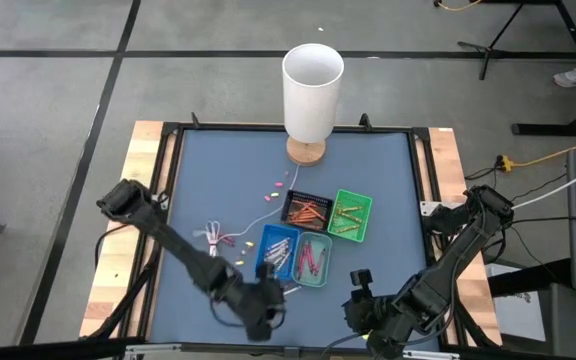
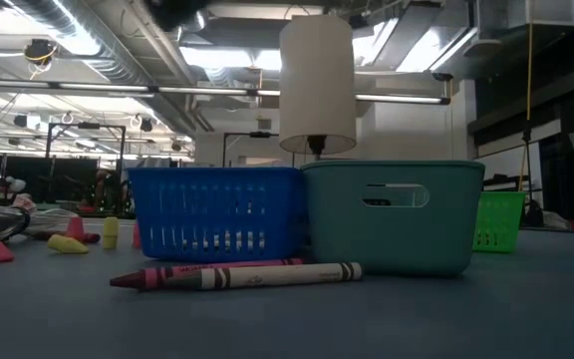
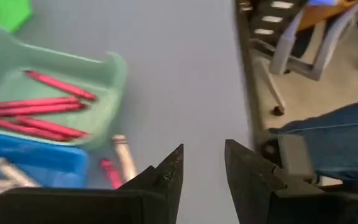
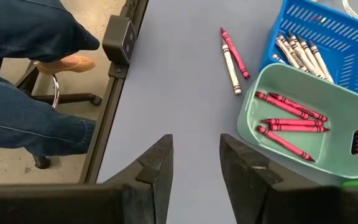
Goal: Sort crayons
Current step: Put the gray crayon into the blue bin
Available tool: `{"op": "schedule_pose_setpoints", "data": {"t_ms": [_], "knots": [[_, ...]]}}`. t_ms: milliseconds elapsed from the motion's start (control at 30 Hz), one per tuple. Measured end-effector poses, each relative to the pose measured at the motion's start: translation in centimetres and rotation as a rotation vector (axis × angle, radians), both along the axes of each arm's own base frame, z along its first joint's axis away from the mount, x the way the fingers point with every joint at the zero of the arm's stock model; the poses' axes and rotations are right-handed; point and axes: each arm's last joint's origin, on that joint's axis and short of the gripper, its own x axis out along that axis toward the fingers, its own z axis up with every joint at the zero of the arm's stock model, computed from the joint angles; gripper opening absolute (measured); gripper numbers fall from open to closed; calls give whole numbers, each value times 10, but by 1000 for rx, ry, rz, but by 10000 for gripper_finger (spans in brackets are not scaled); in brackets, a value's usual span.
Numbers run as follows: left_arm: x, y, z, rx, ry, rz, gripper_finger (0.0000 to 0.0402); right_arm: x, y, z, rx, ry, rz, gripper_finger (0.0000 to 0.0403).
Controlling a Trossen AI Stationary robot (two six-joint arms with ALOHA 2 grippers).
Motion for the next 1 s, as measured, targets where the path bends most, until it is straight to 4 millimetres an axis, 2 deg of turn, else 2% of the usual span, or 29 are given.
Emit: {"op": "schedule_pose_setpoints", "data": {"t_ms": [100,200,367,500,1000], "knots": [[-12,-22,-8,28,-23,1,102,0,0,0,-3,-7,-4,128],[-18,-39,-24,64,-37,30,102,0,0,0,-8,-13,-7,128],[-23,-53,-52,141,-25,66,102,1,0,0,-10,-17,-3,128],[-23,-54,-68,203,-9,87,99,1,0,1,-9,-18,-3,128],[-23,-41,-99,279,127,173,96,2,1,1,2,-28,-3,128]]}}
